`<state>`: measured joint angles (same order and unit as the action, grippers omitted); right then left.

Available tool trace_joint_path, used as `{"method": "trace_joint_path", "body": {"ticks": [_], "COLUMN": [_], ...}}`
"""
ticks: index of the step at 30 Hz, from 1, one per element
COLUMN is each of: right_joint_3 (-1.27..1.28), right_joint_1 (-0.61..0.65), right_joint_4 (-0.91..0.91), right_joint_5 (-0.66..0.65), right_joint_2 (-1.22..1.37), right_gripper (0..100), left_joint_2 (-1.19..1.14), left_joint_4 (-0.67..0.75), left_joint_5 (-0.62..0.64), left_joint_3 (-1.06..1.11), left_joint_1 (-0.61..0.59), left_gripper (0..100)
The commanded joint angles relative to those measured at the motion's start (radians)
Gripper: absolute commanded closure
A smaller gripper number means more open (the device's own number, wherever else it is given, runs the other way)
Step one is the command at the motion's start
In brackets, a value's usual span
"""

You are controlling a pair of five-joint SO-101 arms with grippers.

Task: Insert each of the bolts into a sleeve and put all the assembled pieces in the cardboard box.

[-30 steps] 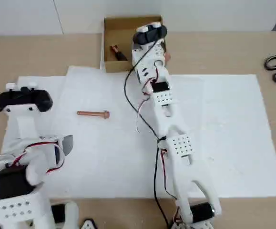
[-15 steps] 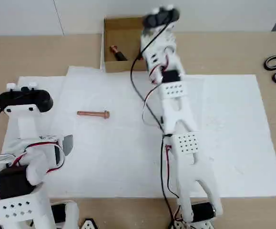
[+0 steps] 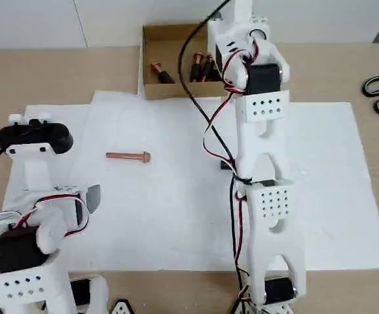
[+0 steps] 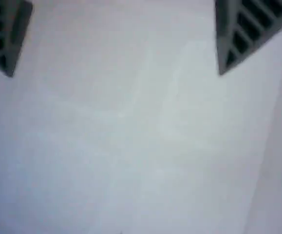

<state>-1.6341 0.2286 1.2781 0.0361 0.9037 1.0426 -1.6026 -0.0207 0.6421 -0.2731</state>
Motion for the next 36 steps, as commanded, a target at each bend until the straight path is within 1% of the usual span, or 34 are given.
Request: {"method": "trace_joint_path", "body": {"ticks": [1, 3, 10, 14, 17, 19, 23, 30, 32, 36], "right_joint_3": [-0.048, -0.048, -0.048, -0.046, -0.015, 0.071, 0.313, 0.819, 0.936, 1.089], "right_joint_1": [0.004, -0.004, -0.085, -0.082, -0.053, -0.047, -0.051, -0.047, -0.059, -0.134], "right_joint_4": [0.289, 0.407, 0.412, 0.415, 0.415, 0.415, 0.415, 0.407, 0.398, 0.395], "right_joint_5": [-0.002, -0.005, -0.006, -0.008, -0.008, -0.023, -0.103, -0.187, -0.201, -0.207], "right_joint_2": [-0.162, -0.202, -0.292, -0.361, -0.404, -0.426, -0.484, -0.723, -0.751, -0.733], "right_gripper": [84.3, 84.3, 84.3, 84.3, 84.4, 84.4, 84.4, 84.2, 84.2, 84.2], "left_joint_2": [0.012, 0.012, 0.012, 0.012, 0.012, 0.012, 0.012, 0.012, 0.012, 0.012], "left_joint_4": [0.025, 0.025, 0.025, 0.025, 0.025, 0.025, 0.025, 0.025, 0.025, 0.025], "left_joint_5": [-0.003, -0.003, -0.003, -0.003, -0.003, -0.003, -0.003, -0.003, -0.003, -0.003], "left_joint_3": [-0.004, -0.004, -0.004, -0.004, -0.004, -0.004, -0.004, -0.004, -0.004, -0.004], "left_joint_1": [0.0, 0.0, 0.0, -0.006, -0.006, -0.006, -0.006, -0.006, -0.006, -0.006], "left_gripper": [75, 75, 75, 75, 75, 75, 75, 75, 75, 75]}}
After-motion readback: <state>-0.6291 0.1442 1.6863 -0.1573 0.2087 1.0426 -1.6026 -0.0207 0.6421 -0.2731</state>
